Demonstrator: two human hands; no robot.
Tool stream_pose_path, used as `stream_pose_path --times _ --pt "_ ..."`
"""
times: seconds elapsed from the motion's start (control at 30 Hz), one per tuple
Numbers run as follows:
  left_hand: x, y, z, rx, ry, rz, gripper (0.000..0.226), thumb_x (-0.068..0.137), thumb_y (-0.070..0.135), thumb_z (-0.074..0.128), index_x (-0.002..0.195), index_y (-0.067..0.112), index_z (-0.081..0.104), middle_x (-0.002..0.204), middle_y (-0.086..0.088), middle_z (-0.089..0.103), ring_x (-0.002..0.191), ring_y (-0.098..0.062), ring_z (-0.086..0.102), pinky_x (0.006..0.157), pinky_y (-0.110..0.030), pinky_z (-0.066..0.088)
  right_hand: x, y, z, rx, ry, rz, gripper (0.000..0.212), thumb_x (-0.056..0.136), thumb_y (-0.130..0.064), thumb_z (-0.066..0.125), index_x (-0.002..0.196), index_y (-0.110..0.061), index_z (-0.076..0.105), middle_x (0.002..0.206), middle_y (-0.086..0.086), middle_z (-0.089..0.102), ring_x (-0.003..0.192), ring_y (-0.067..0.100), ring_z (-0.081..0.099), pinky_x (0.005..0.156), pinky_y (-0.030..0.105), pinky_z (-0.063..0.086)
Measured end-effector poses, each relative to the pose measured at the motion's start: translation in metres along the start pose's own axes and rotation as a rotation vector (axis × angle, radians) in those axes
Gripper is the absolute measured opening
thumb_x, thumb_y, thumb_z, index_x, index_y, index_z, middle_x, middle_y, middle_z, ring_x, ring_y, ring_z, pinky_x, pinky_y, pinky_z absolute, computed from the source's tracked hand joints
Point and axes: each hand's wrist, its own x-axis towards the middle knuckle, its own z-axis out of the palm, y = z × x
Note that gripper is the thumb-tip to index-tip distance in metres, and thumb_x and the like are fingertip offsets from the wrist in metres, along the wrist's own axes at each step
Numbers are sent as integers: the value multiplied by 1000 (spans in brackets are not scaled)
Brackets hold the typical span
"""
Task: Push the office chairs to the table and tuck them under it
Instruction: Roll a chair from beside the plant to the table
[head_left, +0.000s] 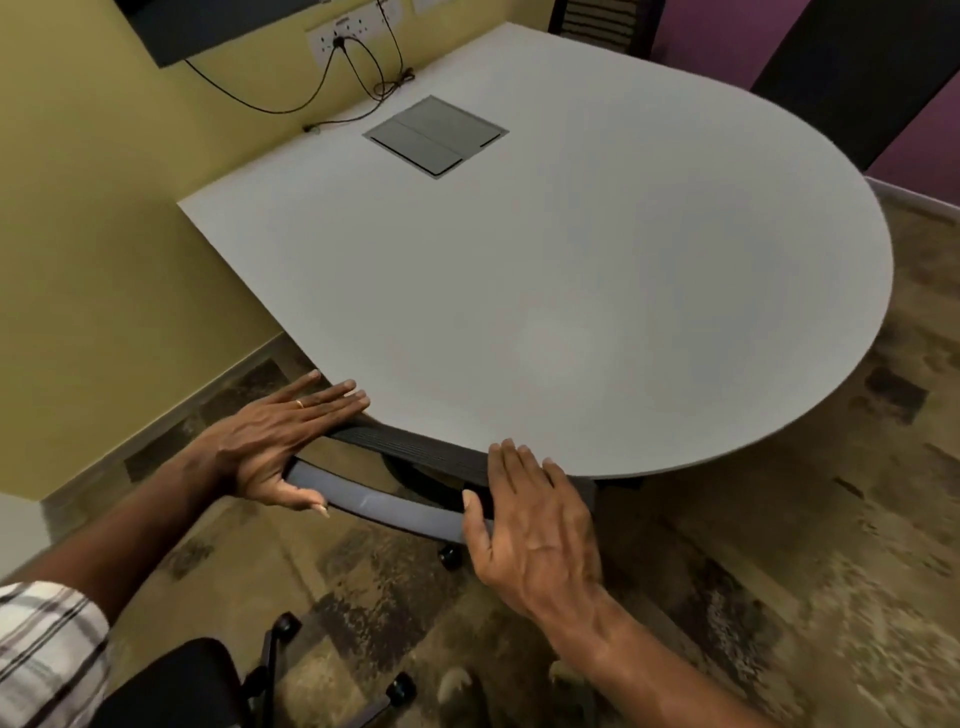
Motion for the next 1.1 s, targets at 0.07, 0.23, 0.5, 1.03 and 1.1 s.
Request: stream_pose_path --times 0.07,0.23,0.5,1.03,1.1 --pt "2 -21 -2 -32 -2 58 115 85 92 37 167 15 11 175 -4 15 161 -24 14 129 -56 5 9 -12 6 9 21 1 61 102 -47 40 134 -1 64 136 17 65 125 29 63 108 44 49" --pt "5 -42 9 -82 0 156 115 86 91 41 168 17 7 176 1 10 161 -22 11 129 -55 1 12 -18 16 -24 75 10 60 102 -46 37 133 -3 65 135 15 66 125 26 63 108 44 50" --pt "4 -59 18 -50 64 258 113 87 88 48 168 21 5 176 6 5 161 -16 7 130 -44 -4 12 -30 19 -53 73 47 57 102 -46 38 136 -9 64 137 7 65 128 19 61 113 39 45" --pt "-22 -34 26 -5 98 -37 111 87 95 31 167 27 -5 173 8 -10 155 1 -22 130 -35 -8 -4 -43 13 -94 30 86 66 103 -52 21 149 -13 50 152 3 52 145 16 43 124 43 29" --pt "-27 -19 26 -4 112 -119 110 88 95 25 165 25 -9 172 7 -14 154 0 -26 131 -37 -7 -5 -41 11 -77 24 91 66 104 -51 19 152 -13 44 157 4 45 149 16 35 127 40 20"
